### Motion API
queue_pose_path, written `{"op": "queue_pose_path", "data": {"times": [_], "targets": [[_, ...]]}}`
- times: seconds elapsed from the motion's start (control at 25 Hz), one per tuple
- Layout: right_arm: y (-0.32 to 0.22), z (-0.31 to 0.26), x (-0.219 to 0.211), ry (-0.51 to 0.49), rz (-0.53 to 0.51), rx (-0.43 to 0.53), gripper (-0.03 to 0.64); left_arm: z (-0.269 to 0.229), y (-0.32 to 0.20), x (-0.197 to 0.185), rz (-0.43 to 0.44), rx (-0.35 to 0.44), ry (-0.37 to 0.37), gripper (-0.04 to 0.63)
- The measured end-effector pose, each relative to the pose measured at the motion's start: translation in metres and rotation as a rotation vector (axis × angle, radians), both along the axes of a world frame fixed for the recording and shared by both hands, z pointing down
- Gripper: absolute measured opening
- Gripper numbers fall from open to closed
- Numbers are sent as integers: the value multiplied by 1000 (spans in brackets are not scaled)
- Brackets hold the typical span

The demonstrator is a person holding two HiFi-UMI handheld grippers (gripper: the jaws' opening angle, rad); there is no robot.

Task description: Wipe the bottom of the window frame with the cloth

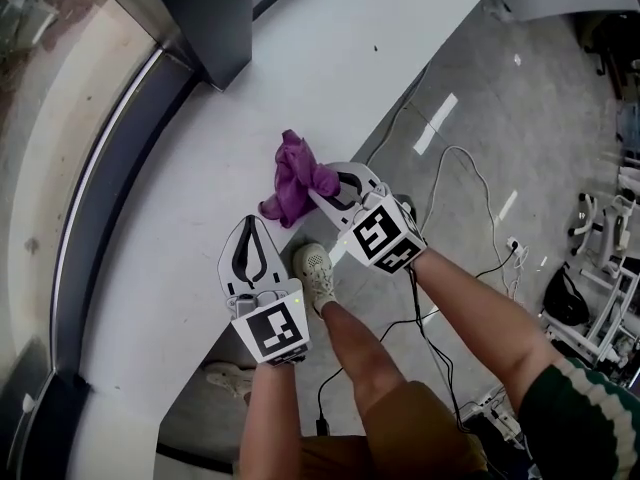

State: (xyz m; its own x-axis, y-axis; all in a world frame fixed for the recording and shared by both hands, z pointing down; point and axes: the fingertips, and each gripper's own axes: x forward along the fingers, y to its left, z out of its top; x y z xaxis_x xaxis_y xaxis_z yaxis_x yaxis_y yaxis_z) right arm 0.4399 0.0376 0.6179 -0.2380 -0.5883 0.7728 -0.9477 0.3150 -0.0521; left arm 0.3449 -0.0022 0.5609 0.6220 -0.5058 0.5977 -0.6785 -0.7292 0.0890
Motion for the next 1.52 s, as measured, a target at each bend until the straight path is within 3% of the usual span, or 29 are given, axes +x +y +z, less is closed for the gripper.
{"op": "queue_pose_path", "data": {"times": [0.36, 0.56, 1.52], "targets": [[31, 2, -4, -10, 13, -15, 103, -11, 9, 0, 9, 3, 21, 8], [32, 1, -18, -14, 12, -3, 103, -18, 14, -22, 21, 50, 5, 8], [33, 0, -139, -56, -85, -30, 103, -30, 19, -129, -95, 46, 4, 8]]}}
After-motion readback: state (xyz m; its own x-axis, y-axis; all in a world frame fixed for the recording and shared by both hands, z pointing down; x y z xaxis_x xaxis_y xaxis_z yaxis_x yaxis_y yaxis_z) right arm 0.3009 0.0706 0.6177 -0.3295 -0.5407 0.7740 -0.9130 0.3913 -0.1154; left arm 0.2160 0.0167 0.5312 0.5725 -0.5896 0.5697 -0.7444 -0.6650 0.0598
